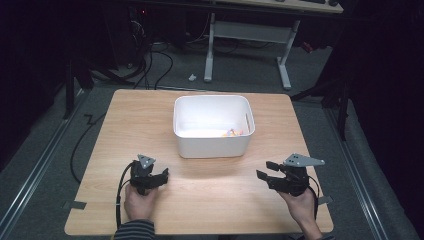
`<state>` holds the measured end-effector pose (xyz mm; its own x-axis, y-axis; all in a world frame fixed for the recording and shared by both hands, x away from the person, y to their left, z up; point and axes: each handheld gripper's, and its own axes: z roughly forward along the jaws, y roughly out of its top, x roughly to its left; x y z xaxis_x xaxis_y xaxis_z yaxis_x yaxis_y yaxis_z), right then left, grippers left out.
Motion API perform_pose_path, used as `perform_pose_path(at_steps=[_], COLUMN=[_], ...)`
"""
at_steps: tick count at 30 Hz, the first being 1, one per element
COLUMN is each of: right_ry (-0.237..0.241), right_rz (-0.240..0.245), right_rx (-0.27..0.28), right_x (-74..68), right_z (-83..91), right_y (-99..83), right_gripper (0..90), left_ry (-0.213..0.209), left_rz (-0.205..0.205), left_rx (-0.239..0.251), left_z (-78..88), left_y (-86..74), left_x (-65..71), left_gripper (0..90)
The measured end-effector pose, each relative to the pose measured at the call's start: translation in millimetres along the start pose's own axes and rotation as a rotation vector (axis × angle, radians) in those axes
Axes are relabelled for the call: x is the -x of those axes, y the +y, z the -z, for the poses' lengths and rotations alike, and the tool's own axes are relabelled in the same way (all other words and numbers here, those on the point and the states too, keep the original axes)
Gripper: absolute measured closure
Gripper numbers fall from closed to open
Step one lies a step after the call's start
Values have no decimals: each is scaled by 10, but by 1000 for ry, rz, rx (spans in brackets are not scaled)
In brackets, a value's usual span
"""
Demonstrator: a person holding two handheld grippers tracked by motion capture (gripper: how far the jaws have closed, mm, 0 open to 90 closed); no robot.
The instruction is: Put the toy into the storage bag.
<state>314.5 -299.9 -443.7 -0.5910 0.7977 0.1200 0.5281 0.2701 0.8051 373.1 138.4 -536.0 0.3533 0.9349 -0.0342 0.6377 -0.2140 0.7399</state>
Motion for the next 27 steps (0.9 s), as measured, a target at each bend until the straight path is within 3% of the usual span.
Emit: perform_pose_path(at_steps=[19, 27], right_ry=[-4, -31], right_rz=[-32, -38], right_rx=[-85, -122], right_x=[77, 145], right_z=[-280, -386], right_y=[-113, -130], right_gripper=[455, 447], left_ry=[-1, -1], left_rz=[-2, -2], left_rx=[-2, -2], left_z=[0, 0], left_y=[1, 1], left_x=[1, 1], left_gripper=[229, 230])
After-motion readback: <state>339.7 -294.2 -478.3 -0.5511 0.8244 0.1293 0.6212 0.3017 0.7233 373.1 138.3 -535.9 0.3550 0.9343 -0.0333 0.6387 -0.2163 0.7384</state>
